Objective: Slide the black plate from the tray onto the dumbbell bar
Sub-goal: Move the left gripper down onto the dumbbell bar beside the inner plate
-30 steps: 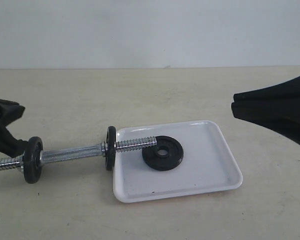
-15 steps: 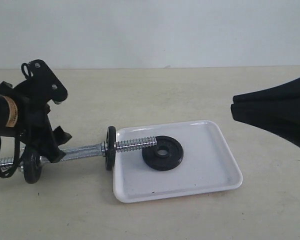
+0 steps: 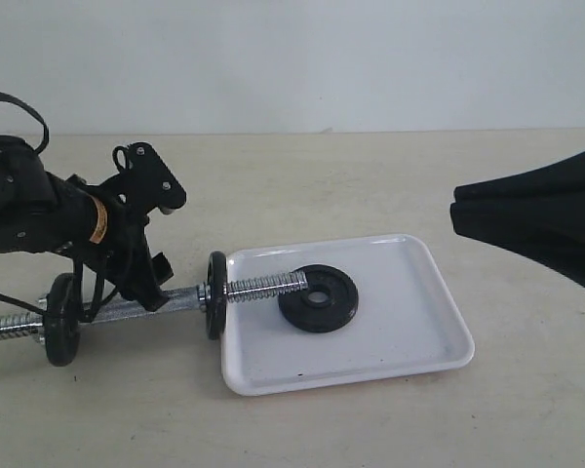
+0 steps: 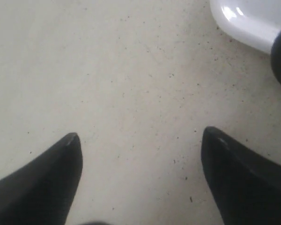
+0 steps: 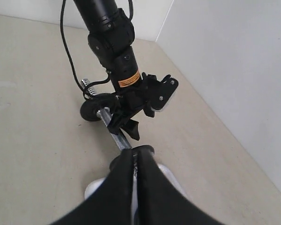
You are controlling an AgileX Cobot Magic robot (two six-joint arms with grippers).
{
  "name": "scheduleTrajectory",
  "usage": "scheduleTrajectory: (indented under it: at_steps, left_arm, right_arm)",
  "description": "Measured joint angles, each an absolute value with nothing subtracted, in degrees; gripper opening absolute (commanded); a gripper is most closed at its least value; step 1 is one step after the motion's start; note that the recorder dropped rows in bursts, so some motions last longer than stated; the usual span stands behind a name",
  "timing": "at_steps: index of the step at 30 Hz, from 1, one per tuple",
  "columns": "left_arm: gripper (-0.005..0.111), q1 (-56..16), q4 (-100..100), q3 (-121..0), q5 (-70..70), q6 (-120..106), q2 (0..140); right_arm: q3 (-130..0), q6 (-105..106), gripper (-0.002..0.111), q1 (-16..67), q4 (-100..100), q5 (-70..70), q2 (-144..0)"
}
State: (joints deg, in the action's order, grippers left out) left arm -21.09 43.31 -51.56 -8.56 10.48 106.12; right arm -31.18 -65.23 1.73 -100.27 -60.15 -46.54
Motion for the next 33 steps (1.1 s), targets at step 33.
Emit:
scheduleTrajectory:
  at_steps: [33]
  left_arm:
    - [0.065,-24.38,-6.83,-58.90,-41.81,-45.36,94.26]
  right_arm:
    - [-31.18,-65.23,0.000,1.73,-100.27,-59.71,-46.54]
